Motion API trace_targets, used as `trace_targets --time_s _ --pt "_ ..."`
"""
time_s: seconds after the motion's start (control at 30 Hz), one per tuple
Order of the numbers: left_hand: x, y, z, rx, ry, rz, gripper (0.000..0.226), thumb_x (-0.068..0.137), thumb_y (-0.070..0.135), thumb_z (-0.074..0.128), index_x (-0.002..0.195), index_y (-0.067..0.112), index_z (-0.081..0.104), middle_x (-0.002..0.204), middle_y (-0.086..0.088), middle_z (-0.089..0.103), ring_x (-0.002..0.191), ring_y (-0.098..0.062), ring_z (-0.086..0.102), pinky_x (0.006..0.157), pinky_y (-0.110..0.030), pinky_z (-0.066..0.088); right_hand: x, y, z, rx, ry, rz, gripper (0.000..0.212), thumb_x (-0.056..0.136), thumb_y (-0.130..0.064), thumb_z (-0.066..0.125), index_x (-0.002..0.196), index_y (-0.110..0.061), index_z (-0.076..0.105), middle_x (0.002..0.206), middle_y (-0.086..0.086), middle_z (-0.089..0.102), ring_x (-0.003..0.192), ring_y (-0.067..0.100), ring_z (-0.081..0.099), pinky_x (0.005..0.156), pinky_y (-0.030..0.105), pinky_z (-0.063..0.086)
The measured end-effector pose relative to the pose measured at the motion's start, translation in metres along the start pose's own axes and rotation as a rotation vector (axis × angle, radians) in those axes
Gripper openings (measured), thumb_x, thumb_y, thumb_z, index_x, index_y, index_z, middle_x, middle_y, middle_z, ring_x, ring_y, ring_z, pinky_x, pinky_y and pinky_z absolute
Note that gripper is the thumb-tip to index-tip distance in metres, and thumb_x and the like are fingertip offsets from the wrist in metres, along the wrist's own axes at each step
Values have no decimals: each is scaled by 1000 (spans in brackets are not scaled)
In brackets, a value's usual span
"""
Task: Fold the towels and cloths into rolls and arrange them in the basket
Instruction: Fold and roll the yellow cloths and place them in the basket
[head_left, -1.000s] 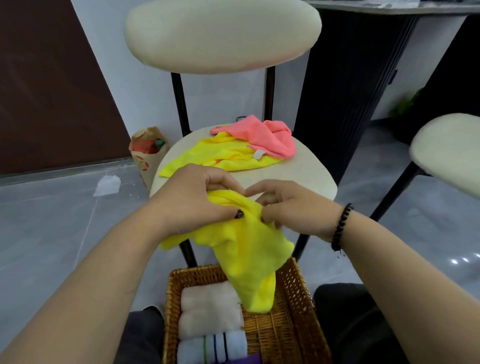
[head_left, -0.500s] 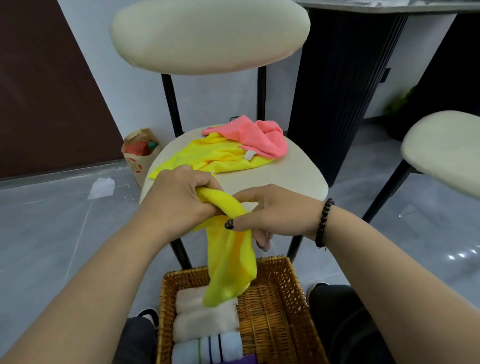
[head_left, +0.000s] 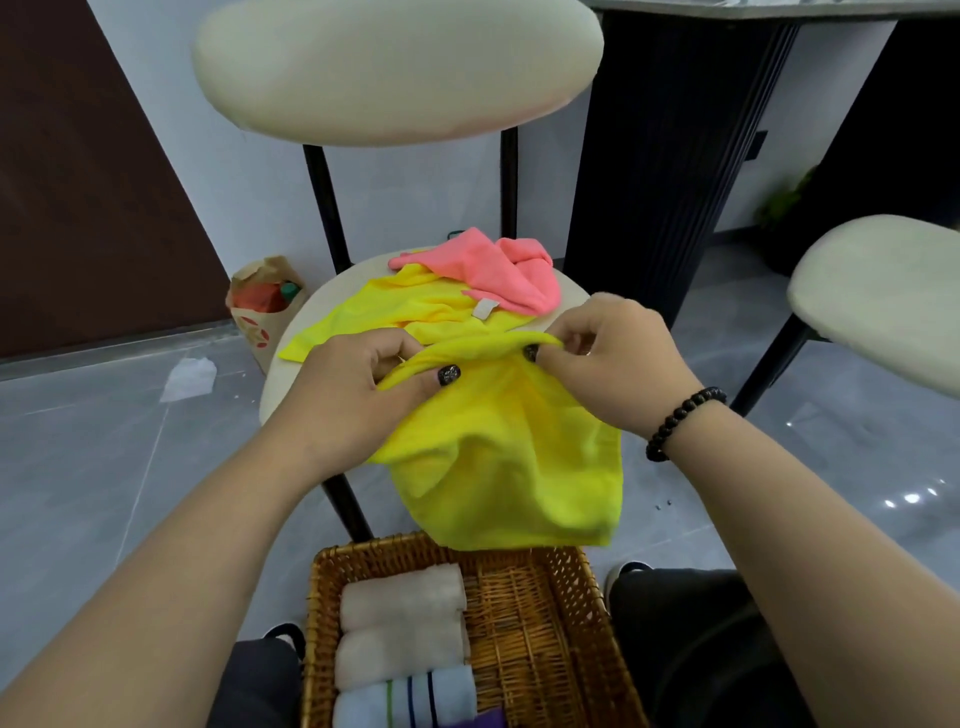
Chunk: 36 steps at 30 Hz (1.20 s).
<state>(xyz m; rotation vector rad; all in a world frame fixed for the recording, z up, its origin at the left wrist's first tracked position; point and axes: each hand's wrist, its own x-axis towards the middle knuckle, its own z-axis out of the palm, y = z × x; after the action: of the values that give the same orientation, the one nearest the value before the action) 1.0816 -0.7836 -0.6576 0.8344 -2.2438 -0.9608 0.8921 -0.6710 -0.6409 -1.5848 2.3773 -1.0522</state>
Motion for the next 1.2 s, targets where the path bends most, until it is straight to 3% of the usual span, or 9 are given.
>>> trace_targets --time_s 0.13,0.3,0.47,0.6,0.7,0.8,0.9,1.07,1.2 --pt "4 -1 4 10 72 -17 22 81 38 71 73 18 67 53 4 57 47 -5 43 45 -18 31 0 6 0 44 56 -38 17 84 -28 67 81 -11 68 91 3 61 87 14 55 79 28 47" --pt "9 -5 1 -20 109 -36 18 83 28 72 75 12 70 72 -16 67 59 -21 54 55 -32 43 5 16 -4 151 -63 -7 9 93 -27 55 88 -19 58 73 0 58 56 2 45 50 17 39" --pt "7 -13 -5 -8 108 -59 14 85 24 71 72 17 69 60 9 66 53 0 50 52 -18 38 7 22 -8 229 -27 -31 8 95 -26 53 102 -26 56 72 0 51 58 12 43 51 26 38" --pt "2 -15 -8 2 112 -48 20 86 33 67 70 20 68 57 4 61 50 -2 46 47 -15 31 -1 12 -11 -64 -135 -79 57 71 -52 74 121 -40 48 109 -17 53 92 7 51 73 29 47" --pt "-3 -17 -11 -17 112 -19 41 81 47 58 69 9 67 55 -8 46 47 -5 35 44 -20 24 -5 10 -3 -218 -194 -122 62 74 -34 70 129 -36 41 117 -11 52 100 15 55 80 35 49" --pt "-7 -20 -17 39 117 -17 45 85 41 58 66 1 62 53 -2 40 47 -5 34 43 -17 22 -1 15 0 -62 -172 -117 42 81 -17 62 119 -26 50 109 -4 58 91 19 57 77 40 52" --pt "-8 -28 -26 153 128 -38 30 87 32 64 60 20 62 50 4 45 51 -5 42 46 -20 26 5 23 -6 50 -99 -83 19 88 -12 56 101 -23 63 95 2 66 85 20 61 75 43 53" --pt "-11 -36 -33 306 47 -106 20 84 40 68 71 25 71 68 -5 64 68 -17 57 59 -30 40 9 31 -11 51 -79 -2 19 91 -17 58 76 -26 67 80 3 68 77 20 61 67 32 51" --pt "-16 -41 -34 347 -60 -114 19 84 44 66 70 31 67 63 8 59 62 -6 52 55 -29 35 16 41 -17 27 -11 195 22 89 -15 58 79 1 69 67 18 61 58 17 53 55 26 42"
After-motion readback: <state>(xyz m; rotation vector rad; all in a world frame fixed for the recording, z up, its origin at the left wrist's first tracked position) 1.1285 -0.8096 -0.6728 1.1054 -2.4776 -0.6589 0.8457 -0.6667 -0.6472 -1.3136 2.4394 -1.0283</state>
